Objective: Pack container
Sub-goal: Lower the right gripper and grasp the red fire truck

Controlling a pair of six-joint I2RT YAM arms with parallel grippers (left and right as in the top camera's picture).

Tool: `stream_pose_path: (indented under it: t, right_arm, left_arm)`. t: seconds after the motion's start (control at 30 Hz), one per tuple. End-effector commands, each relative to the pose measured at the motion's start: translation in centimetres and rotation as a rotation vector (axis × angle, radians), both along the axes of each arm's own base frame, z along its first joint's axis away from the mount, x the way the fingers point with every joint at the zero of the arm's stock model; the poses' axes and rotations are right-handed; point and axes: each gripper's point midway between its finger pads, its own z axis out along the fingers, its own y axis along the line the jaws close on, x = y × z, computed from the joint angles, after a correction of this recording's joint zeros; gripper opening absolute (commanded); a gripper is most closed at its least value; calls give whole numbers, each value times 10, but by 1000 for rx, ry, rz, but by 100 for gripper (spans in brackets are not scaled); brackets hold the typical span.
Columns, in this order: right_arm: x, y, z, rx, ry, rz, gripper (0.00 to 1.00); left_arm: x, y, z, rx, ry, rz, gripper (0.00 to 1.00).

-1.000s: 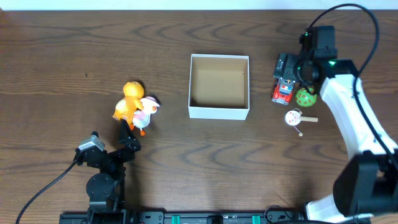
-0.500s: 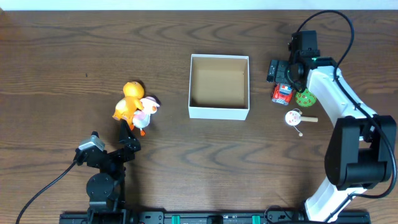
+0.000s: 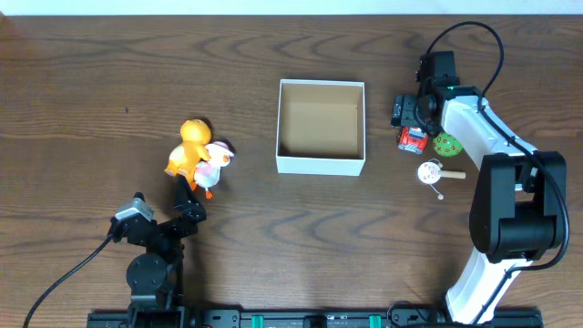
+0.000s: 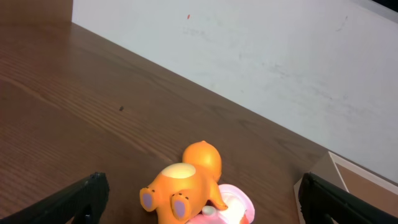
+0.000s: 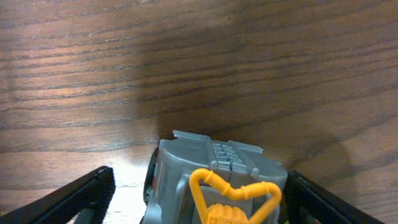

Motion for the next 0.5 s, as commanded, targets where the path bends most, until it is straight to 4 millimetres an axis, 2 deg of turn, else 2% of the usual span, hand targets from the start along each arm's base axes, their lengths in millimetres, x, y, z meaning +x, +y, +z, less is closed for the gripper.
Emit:
stream_pose_path:
  t: [0.0, 0.1, 0.23, 0.47]
  right_arm:
    - [6, -5, 4, -19, -17, -3, 87]
    - [6, -5, 3, -19, -16, -3, 82]
    - [6, -5, 3, -19, -16, -3, 68]
    - [4, -5, 1, -19, -8, -3, 66]
  left_arm:
    - [-1, 2, -18, 15, 54, 9, 98]
    - [-1, 2, -18, 15, 54, 8, 98]
    - [-1, 2, -18, 15, 54, 8, 98]
    - [-1, 2, -18, 15, 54, 8, 98]
